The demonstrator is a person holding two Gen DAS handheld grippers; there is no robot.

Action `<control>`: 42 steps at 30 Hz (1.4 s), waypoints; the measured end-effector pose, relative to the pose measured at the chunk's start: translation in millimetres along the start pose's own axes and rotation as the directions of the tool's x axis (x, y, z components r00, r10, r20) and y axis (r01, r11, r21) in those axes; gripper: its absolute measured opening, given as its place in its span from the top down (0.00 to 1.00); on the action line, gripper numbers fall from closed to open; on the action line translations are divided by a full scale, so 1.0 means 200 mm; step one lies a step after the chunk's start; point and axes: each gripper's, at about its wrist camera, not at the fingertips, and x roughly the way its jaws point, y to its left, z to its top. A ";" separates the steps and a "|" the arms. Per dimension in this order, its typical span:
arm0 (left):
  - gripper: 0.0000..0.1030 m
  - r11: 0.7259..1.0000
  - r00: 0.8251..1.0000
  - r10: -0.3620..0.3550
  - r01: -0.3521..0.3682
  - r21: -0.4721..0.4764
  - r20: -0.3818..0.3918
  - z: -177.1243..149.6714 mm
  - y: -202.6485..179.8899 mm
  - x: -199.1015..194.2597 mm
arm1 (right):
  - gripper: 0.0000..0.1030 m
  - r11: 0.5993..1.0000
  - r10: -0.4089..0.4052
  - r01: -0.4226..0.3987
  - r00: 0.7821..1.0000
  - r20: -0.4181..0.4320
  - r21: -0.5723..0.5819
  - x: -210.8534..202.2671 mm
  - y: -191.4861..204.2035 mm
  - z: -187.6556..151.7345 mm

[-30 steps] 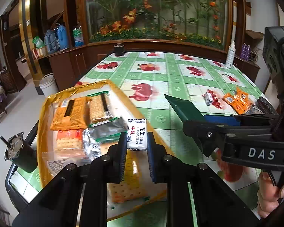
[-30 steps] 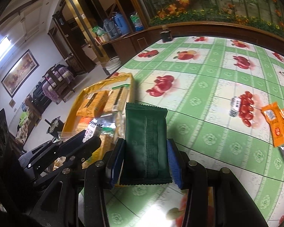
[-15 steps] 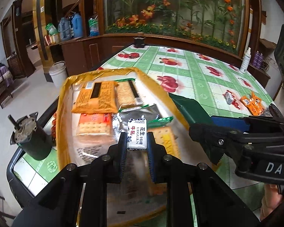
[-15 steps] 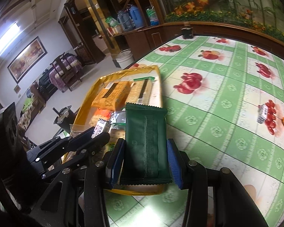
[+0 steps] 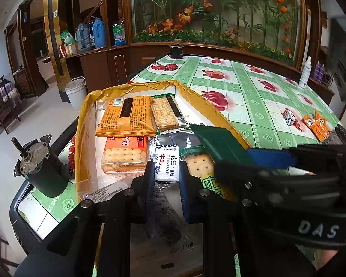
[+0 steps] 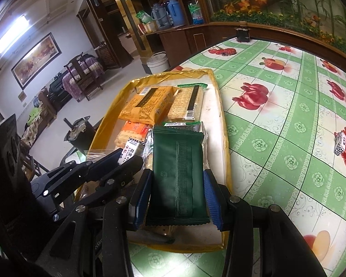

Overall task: Organize snacks
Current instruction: 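Carry the green pouch and nougat box over the tray with both tools, then open both tools to drop the green pouch and nougat box into the tray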

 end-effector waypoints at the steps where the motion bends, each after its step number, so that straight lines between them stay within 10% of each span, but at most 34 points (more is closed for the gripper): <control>1: 0.83 1.000 1.000 -0.002 0.002 -0.001 0.000 0.00 0.00 0.00 | 0.56 1.000 -0.002 0.002 1.000 0.001 0.005 0.01 0.00 0.01; 42: 0.83 0.999 0.999 0.033 -0.033 0.019 0.000 0.00 -0.03 0.00 | 0.52 0.999 -0.030 0.031 0.999 -0.015 0.026 0.24 -0.01 0.22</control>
